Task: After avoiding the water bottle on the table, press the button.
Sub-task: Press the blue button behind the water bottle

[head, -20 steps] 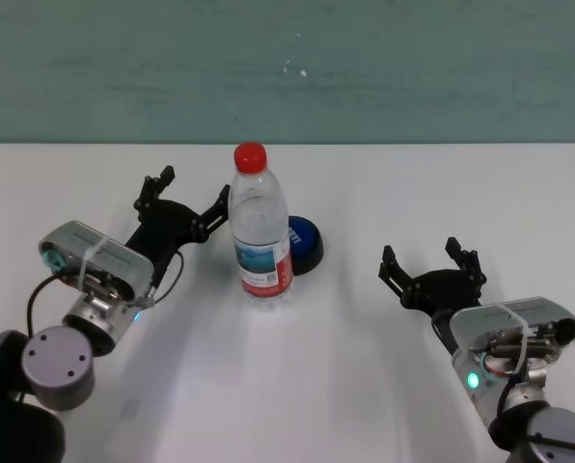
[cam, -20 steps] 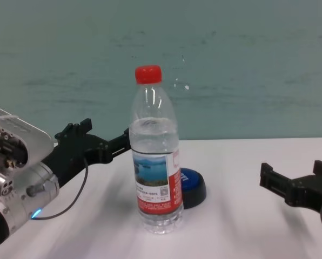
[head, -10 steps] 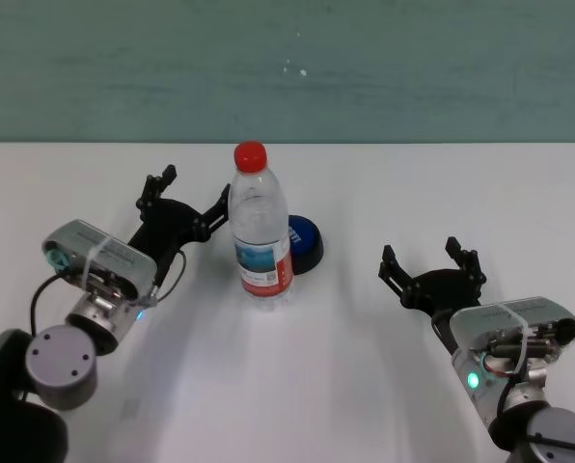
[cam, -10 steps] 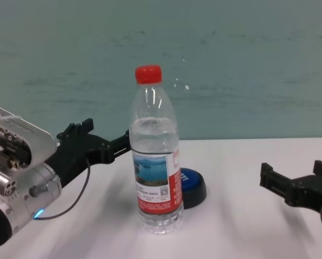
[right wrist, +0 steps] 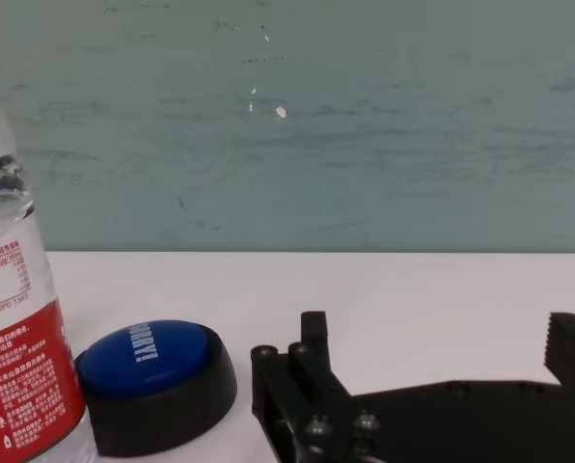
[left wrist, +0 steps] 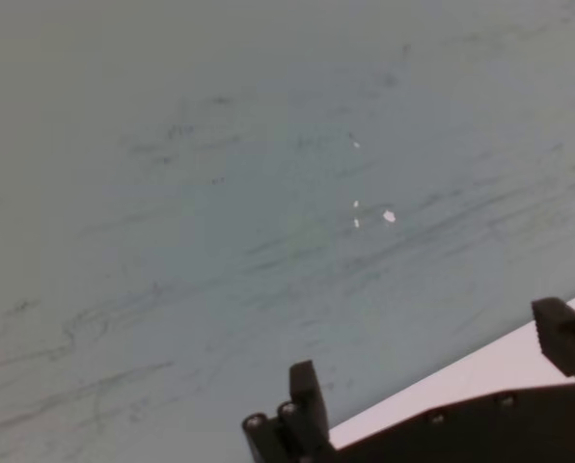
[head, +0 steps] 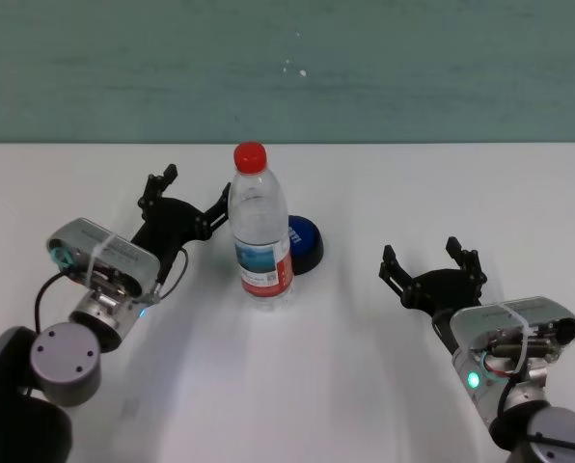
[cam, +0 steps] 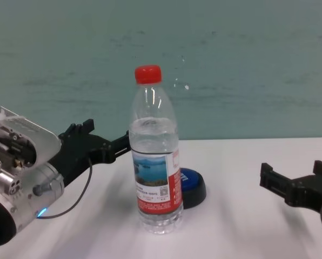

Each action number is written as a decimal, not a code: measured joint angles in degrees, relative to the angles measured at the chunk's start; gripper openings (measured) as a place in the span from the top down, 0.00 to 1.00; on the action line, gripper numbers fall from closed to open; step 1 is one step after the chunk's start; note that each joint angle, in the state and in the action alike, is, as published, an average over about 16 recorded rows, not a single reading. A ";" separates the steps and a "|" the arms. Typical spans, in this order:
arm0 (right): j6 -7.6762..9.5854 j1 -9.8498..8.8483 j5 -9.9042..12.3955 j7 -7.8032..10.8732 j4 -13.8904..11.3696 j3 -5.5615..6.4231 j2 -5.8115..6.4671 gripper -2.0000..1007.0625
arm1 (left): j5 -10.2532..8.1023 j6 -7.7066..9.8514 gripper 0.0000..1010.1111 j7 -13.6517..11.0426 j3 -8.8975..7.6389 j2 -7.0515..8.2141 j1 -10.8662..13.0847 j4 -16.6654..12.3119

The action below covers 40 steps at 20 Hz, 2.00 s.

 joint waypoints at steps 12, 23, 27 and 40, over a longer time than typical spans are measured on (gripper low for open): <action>0.00 0.00 0.00 0.00 0.00 0.00 0.00 0.00 | 0.78 -0.83 0.00 0.73 -0.07 -0.56 -1.51 2.46; 0.00 0.00 0.00 0.00 0.00 0.00 0.00 0.00 | 0.93 -1.20 0.00 0.95 -0.59 -0.56 -2.17 3.45; 0.00 0.00 0.00 0.00 0.00 0.00 0.00 0.00 | 0.77 -1.22 0.00 1.03 -1.09 -0.34 -2.43 3.74; 0.00 0.00 0.00 0.00 0.00 0.00 0.00 0.00 | -0.92 -0.88 0.00 0.80 -3.99 1.43 -1.31 1.79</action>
